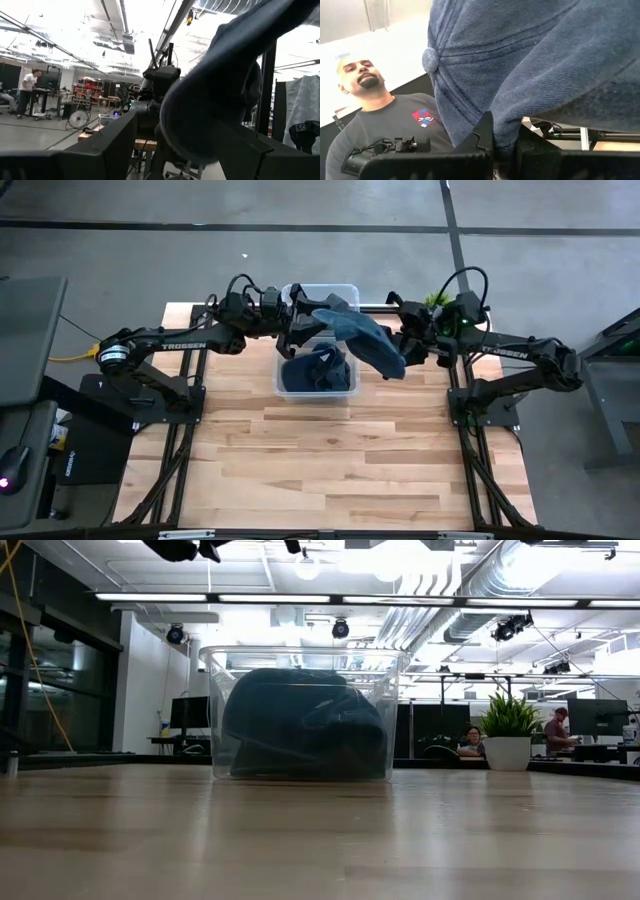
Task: Pick & Place hat
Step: Put the dark blue cap into the bottom transparent bin
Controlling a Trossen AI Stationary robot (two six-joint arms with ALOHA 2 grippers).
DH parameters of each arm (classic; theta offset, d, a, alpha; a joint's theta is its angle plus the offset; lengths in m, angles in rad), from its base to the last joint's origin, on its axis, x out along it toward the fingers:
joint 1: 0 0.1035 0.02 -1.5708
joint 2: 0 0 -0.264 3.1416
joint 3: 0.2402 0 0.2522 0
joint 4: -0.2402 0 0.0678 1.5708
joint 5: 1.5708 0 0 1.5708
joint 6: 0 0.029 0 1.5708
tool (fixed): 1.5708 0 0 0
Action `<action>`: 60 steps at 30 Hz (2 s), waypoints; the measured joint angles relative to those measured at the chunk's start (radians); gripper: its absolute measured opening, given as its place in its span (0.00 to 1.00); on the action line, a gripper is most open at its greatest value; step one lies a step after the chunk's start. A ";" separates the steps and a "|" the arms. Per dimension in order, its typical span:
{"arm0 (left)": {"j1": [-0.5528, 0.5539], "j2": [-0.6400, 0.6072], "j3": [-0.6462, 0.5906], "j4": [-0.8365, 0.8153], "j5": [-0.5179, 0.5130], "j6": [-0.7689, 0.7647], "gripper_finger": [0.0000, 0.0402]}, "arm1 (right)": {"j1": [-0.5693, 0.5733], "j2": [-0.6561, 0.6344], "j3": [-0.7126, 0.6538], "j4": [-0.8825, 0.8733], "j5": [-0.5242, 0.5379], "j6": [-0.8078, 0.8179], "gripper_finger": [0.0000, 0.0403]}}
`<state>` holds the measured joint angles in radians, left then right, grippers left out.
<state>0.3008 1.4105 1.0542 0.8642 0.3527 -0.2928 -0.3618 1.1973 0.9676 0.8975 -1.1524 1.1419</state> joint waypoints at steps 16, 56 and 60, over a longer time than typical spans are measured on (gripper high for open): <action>0.000 0.000 0.000 -0.003 0.004 0.000 0.60 | 0.004 0.117 0.090 0.005 0.021 -0.030 0.02; 0.000 -0.002 0.000 0.000 0.072 0.005 0.02 | 0.002 0.244 0.196 -0.002 0.052 -0.043 0.02; 0.000 -0.002 0.000 0.000 0.082 0.006 0.02 | 0.002 0.244 0.196 -0.003 0.047 -0.048 0.05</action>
<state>0.3008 1.4082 1.0538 0.8639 0.4347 -0.2863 -0.3595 1.4410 1.1637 0.8948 -1.1056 1.0936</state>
